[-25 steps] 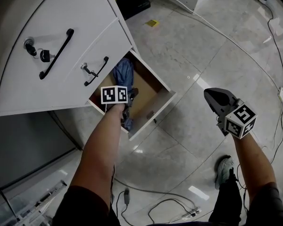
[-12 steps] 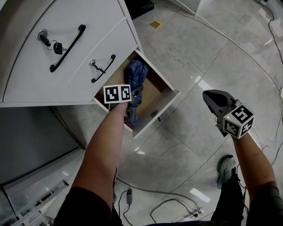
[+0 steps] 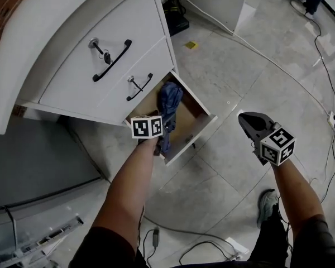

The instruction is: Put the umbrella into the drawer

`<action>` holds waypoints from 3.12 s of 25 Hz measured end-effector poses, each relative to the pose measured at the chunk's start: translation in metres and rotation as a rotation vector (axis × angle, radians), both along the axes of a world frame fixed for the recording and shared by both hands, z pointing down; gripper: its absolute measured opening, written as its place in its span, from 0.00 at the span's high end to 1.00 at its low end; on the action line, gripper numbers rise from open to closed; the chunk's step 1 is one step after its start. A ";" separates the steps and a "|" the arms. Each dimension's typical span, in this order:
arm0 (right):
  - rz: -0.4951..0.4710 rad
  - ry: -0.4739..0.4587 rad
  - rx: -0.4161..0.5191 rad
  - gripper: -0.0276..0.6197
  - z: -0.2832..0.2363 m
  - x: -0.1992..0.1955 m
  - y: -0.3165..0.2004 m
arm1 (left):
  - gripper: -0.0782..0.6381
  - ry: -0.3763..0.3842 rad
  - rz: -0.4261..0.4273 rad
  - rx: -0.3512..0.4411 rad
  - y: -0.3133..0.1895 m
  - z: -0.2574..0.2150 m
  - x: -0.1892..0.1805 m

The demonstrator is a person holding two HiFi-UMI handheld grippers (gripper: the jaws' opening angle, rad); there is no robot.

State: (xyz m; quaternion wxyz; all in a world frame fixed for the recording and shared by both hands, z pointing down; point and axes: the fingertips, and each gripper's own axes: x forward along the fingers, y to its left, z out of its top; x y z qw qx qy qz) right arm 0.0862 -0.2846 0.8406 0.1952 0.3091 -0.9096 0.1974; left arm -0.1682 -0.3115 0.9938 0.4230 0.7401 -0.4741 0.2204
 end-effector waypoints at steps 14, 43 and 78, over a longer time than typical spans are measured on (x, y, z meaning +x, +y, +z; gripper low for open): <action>0.099 0.051 -0.078 0.97 -0.173 0.014 0.050 | 0.71 0.173 0.090 0.286 0.077 -0.280 0.032; -0.080 -0.129 0.148 0.97 -0.647 -0.070 0.094 | 0.88 0.101 0.064 0.795 0.268 -0.827 -0.058; -0.147 -0.233 0.417 0.97 -0.799 -0.091 0.133 | 0.88 0.067 0.032 0.916 0.262 -0.944 -0.069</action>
